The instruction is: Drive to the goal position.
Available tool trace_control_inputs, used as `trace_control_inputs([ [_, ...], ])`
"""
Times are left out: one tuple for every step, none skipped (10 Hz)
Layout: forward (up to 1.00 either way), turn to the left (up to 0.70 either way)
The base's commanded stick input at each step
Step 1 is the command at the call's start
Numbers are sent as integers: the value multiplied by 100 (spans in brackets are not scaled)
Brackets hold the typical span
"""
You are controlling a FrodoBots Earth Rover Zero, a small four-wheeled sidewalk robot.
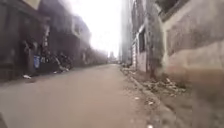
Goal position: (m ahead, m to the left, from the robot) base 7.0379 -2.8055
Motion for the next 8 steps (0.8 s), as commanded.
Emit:
trace_control_inputs([
  [100, 0],
  [100, 0],
  [100, 0],
  [100, 0],
  [100, 0],
  [100, 0],
  [100, 0],
  [100, 0],
])
